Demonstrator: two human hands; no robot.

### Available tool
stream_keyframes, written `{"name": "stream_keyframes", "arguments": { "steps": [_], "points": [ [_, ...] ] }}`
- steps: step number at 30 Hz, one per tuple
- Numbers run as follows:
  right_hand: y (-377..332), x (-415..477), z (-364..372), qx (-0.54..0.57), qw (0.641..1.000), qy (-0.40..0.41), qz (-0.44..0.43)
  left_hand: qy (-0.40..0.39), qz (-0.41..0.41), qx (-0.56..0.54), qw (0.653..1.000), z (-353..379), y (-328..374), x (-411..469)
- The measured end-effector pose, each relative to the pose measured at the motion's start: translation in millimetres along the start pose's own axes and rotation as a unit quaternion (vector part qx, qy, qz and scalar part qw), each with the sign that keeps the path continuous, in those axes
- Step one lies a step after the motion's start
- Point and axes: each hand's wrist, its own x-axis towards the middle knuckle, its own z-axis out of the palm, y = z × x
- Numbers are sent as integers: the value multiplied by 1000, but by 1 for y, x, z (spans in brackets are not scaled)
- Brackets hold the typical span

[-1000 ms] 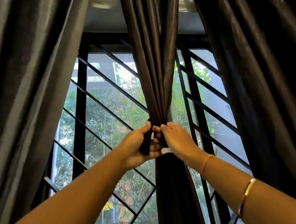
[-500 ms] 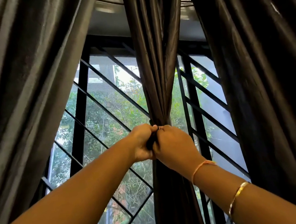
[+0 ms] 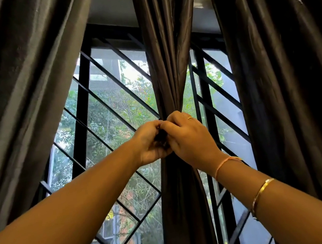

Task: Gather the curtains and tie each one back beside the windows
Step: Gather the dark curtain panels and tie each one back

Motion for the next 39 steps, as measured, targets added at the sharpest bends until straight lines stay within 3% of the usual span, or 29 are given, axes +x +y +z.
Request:
{"name": "stream_keyframes", "arguments": {
  "steps": [3, 6, 10, 11, 12, 14, 15, 19, 22, 23, 28, 34, 37, 39],
  "points": [
    [1, 5, 0, 178, 977, 26, 112, -9, -14, 13, 1000, 0, 4, 1],
    [13, 14, -3, 357, 895, 61, 261, 10, 0, 35, 999, 0, 6, 2],
    [25, 16, -8, 435, 839, 54, 322, 18, 58, 161, 985, 1, 8, 0],
    [26, 15, -9, 440, 833, 53, 331, 22, 87, 267, 960, 0, 9, 1],
    [27, 15, -10, 440, 831, 52, 336, 37, 132, 406, 903, -1, 9, 1],
    [27, 14, -13, 435, 836, 48, 331, 77, 250, 611, 747, -2, 11, 3],
    [27, 15, -14, 436, 837, 48, 327, 85, 297, 640, 704, -2, 13, 2],
    [29, 16, -15, 419, 857, 53, 294, 97, 388, 639, 656, 2, 20, -1],
    [29, 17, -16, 399, 884, 32, 241, 89, 382, 715, 578, 1, 23, 0],
    [28, 17, -16, 400, 888, 26, 227, 74, 367, 730, 572, 1, 25, 0],
    [31, 13, -11, 334, 925, 18, 182, 17, 209, 710, 672, 4, 47, 4],
    [31, 7, -7, 239, 961, 62, 123, -7, 98, 485, 869, 4, 52, -2],
    [30, 4, -6, 223, 967, 67, 100, -39, 55, 402, 913, 2, 54, 1],
    [31, 2, -6, 225, 968, 57, 95, -62, 32, 387, 919, 1, 55, 3]
  ]
}}
